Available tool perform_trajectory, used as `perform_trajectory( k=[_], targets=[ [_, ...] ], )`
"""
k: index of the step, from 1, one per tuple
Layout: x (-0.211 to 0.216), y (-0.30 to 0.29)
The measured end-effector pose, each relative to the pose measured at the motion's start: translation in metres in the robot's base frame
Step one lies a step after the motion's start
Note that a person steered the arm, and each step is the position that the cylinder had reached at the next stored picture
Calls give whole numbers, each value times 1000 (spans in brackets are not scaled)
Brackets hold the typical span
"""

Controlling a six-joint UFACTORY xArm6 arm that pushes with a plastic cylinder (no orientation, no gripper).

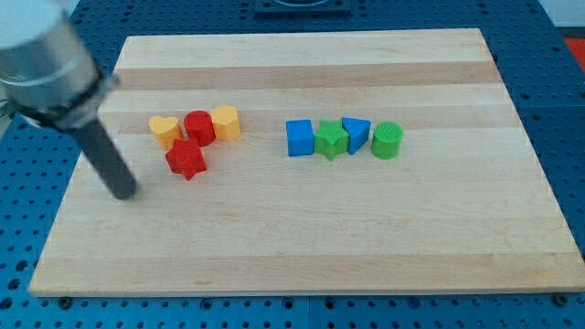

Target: Push the red star into the yellow heart

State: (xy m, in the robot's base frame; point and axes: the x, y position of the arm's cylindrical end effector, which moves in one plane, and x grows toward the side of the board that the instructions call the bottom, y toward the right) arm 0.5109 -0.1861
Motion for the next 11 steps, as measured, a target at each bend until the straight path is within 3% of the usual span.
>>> perform_trajectory(
  k=[1, 2, 3, 5, 8, 11],
  targets=[
    [-10, 106],
    [-70, 123],
    [-72, 122],
    [-45, 86],
    [-46, -21],
    [-53, -30]
  ],
)
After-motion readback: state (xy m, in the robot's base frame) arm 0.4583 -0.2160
